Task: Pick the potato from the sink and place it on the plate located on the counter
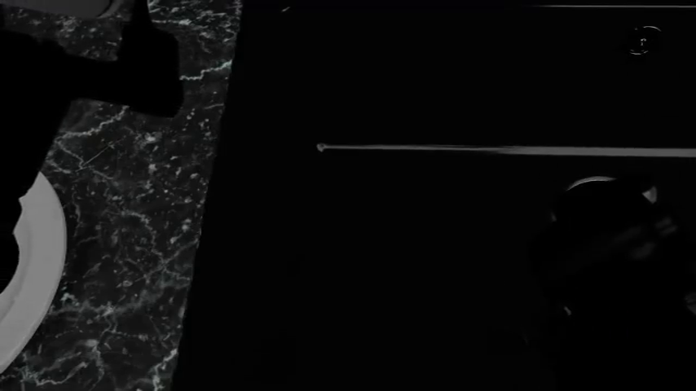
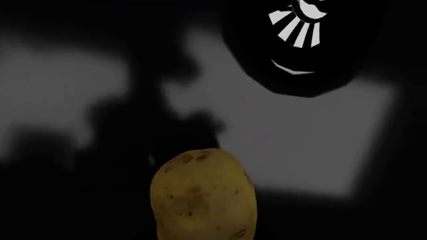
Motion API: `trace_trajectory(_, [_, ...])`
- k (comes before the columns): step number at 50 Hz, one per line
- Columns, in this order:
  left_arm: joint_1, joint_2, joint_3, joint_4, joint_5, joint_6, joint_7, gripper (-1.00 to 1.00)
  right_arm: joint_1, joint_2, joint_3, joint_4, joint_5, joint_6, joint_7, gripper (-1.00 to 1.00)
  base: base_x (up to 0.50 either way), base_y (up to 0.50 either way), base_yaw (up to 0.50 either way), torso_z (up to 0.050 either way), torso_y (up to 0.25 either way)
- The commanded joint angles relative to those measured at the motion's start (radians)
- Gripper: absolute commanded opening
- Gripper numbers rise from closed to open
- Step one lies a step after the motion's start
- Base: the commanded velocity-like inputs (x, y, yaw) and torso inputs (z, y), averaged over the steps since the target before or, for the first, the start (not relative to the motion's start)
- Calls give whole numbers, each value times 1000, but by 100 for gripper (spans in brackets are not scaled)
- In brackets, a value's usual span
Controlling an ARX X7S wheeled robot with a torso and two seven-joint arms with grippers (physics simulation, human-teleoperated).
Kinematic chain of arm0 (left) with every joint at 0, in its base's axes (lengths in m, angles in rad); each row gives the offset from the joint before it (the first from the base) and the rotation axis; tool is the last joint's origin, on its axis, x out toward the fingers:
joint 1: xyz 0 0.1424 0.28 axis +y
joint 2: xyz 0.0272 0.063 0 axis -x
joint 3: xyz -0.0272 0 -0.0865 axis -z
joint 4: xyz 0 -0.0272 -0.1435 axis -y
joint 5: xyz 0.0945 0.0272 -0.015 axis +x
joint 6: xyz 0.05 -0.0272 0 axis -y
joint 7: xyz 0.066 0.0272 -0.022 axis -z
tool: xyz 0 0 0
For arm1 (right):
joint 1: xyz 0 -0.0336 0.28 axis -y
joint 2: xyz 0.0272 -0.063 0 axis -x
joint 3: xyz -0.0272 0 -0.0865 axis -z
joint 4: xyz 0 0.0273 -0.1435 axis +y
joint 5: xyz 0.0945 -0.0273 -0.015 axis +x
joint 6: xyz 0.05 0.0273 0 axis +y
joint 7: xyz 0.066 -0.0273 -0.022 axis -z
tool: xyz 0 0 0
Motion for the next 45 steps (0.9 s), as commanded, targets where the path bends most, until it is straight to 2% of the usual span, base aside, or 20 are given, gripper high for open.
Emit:
trace_trajectory(1, [-5, -13, -22, 55, -82, -40, -50, 100, -18, -25, 41, 0, -98, -47, -46, -100, 0, 0, 0, 0, 0])
trace_trajectory(17, [-57, -11, -60, 193, -151, -186, -94, 100, 84, -44, -22, 0, -100, -98, -85, -100, 0, 0, 0, 0, 0])
trace_trajectory(20, [-68, -34, -80, 192, -274, -187, -186, 100, 98, -46, -34, 0, -101, -111, -94, -100, 0, 0, 0, 0, 0])
trace_trajectory(24, [-105, -96, -132, 173, -633, -186, -460, 100, 125, -53, -49, 0, -102, -130, -113, -100, 0, 0, 0, 0, 0])
trace_trajectory(31, [-161, -158, -180, 137, -1042, -184, -785, 100, 167, -68, -69, -2, -105, -167, -143, -100, 0, 0, 0, 0, 0])
trace_trajectory(34, [-171, -168, -190, 125, -1120, -178, -846, 100, 178, -66, -76, -23, -106, -163, -163, -100, 0, 0, 0, 0, 0])
trace_trajectory(39, [-172, -185, -189, 117, -1170, -157, -876, 100, 113, 40, -65, -387, -91, 43, -189, -100, 0, 0, 0, 0, 0])
trace_trajectory(45, [-177, -201, -197, 115, -1217, -147, -898, 100, 94, 116, -28, -641, -61, 181, -218, -100, 0, 0, 0, 0, 0])
